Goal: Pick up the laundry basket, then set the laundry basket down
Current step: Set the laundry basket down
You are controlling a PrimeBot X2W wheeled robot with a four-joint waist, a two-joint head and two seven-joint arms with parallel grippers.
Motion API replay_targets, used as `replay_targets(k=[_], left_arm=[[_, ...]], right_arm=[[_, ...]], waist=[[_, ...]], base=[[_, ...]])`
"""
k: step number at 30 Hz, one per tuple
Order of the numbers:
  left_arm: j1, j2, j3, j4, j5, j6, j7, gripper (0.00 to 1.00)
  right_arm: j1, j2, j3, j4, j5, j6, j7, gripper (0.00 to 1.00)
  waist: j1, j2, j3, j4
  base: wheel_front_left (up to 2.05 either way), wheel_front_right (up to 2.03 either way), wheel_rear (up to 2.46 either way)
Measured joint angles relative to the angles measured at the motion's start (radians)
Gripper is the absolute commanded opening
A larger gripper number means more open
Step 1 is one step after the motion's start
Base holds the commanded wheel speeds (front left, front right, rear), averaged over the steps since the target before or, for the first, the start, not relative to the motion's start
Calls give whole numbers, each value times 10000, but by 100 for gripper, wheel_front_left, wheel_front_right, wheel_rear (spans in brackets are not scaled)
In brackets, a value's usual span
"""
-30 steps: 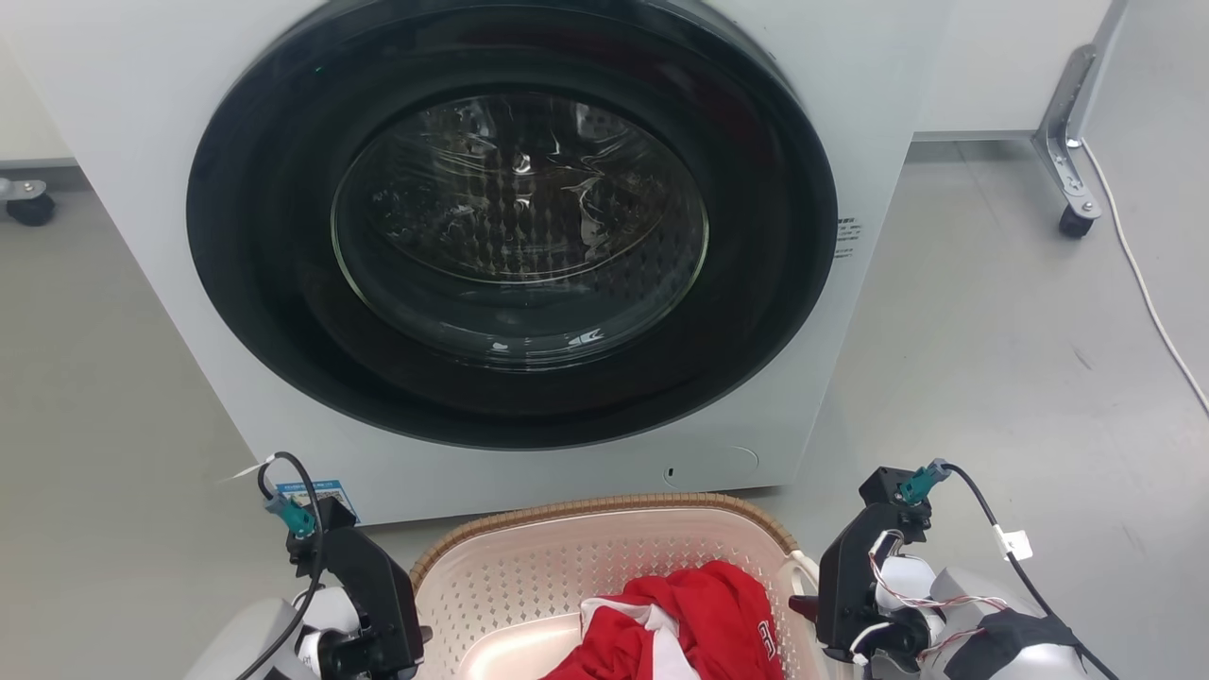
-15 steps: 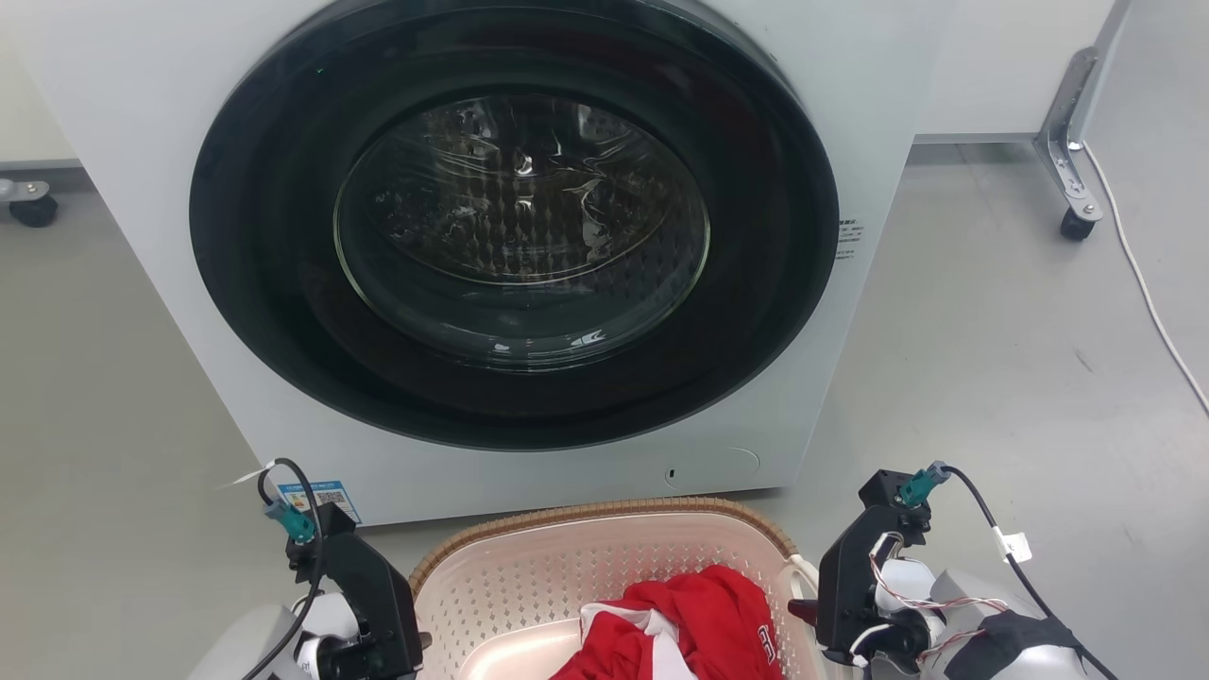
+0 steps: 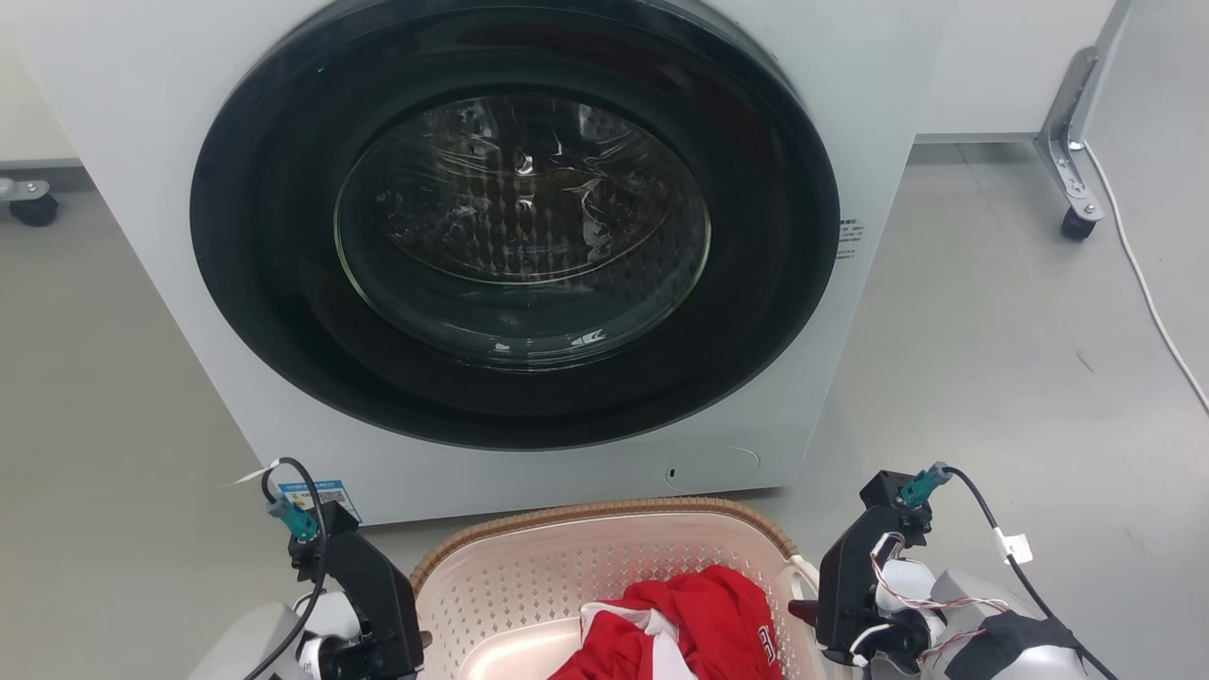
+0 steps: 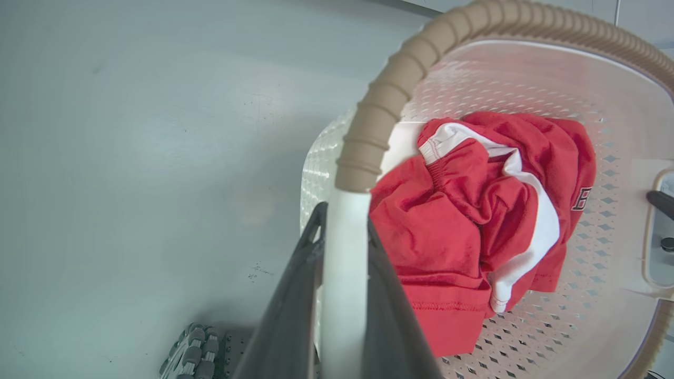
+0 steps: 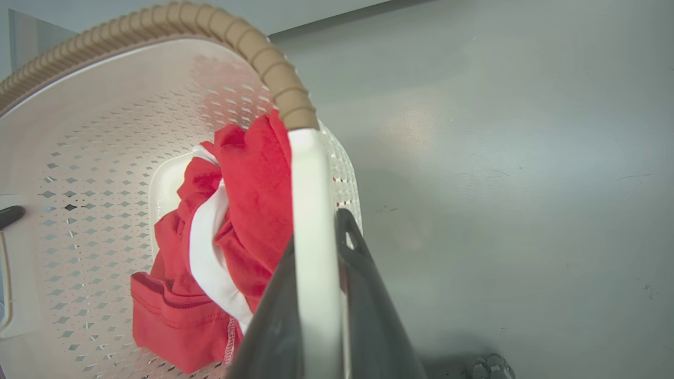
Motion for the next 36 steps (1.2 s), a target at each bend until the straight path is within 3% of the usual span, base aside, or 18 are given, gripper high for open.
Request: replay_targets(k=[15,24,36], left_arm=[[-48,121,-140,-194,84,2,-803,0],[-236,115,-261,-343,288,0,-1818,0],[-284,-36,-297,-397,640,-10,-3340,0]], right_arm=[[-8,-27,207,-360,86,-8,-514,0],[-88,-31,215,-422,-61,-10,-1576,0],[-451,-81,468,-571,-706,-284,-3292,0]], waist=[[0,0,567,-49],[1,0,1641,-101],[2,0,3350,-118]], base=[[0,0,0],[0,0,0],[0,0,0]])
